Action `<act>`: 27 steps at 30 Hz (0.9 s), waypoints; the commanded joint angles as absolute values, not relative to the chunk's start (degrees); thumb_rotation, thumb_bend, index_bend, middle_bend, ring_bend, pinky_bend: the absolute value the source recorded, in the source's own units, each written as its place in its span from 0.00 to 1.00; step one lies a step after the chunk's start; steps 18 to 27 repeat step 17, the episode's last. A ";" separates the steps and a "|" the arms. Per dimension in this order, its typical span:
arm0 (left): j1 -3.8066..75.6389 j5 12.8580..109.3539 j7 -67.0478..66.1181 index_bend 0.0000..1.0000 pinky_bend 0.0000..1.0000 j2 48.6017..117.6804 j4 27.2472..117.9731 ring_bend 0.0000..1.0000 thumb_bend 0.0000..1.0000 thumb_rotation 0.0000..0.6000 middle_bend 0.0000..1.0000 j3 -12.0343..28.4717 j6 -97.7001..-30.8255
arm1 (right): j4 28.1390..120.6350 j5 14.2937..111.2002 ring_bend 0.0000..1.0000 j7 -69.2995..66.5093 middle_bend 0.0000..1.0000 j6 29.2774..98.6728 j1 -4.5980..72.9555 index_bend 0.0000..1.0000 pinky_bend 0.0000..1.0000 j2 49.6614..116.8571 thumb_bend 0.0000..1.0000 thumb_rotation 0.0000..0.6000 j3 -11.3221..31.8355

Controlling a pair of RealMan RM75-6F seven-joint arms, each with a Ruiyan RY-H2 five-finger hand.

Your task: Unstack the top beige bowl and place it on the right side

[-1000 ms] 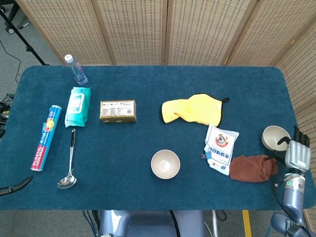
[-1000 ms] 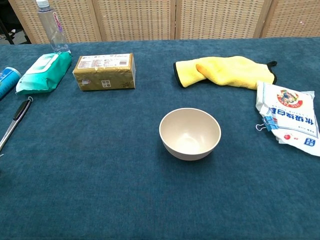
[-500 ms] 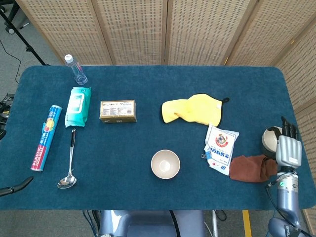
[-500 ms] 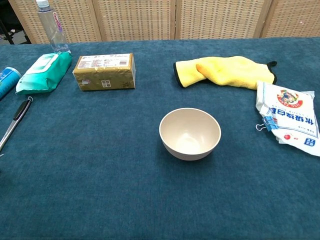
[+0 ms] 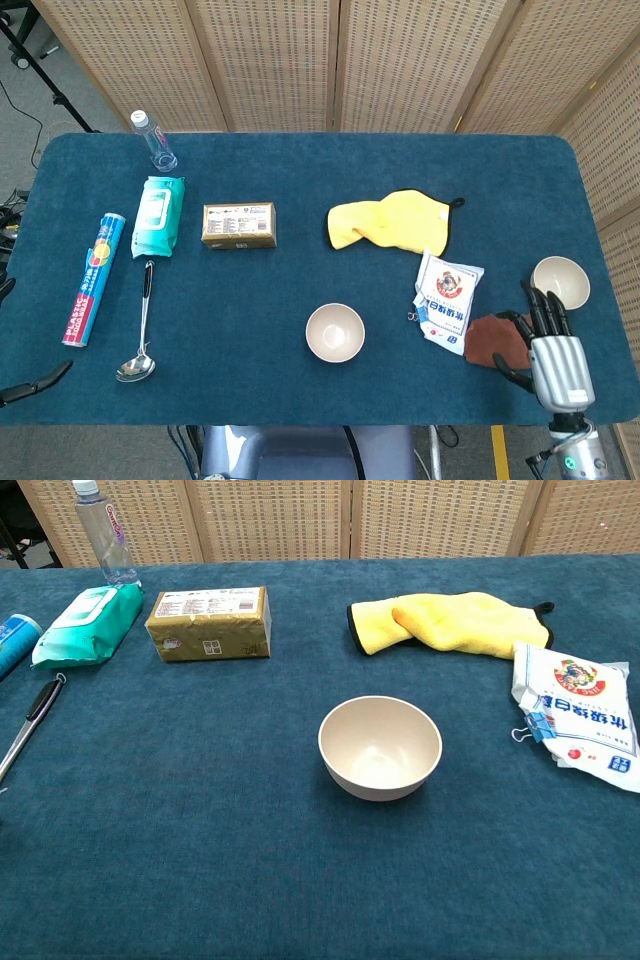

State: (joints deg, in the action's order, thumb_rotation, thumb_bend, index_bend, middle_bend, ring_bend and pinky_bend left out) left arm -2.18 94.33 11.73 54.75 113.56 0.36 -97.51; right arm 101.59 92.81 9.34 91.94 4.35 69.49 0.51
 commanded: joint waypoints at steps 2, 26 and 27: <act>-3.09 93.10 11.43 0.00 0.00 58.30 111.57 0.00 0.10 0.54 0.00 -0.14 -97.56 | 103.54 98.25 0.00 8.73 0.00 95.36 0.96 0.30 0.00 67.14 0.25 1.00 -3.68; -2.88 93.31 10.12 0.00 0.00 61.14 109.66 0.00 0.10 0.54 0.00 -0.59 -95.60 | 102.76 97.03 0.00 5.41 0.00 93.33 0.08 0.30 0.00 66.08 0.26 1.00 -3.62; -2.88 93.31 10.12 0.00 0.00 61.14 109.66 0.00 0.10 0.54 0.00 -0.59 -95.60 | 102.76 97.03 0.00 5.41 0.00 93.33 0.08 0.30 0.00 66.08 0.26 1.00 -3.62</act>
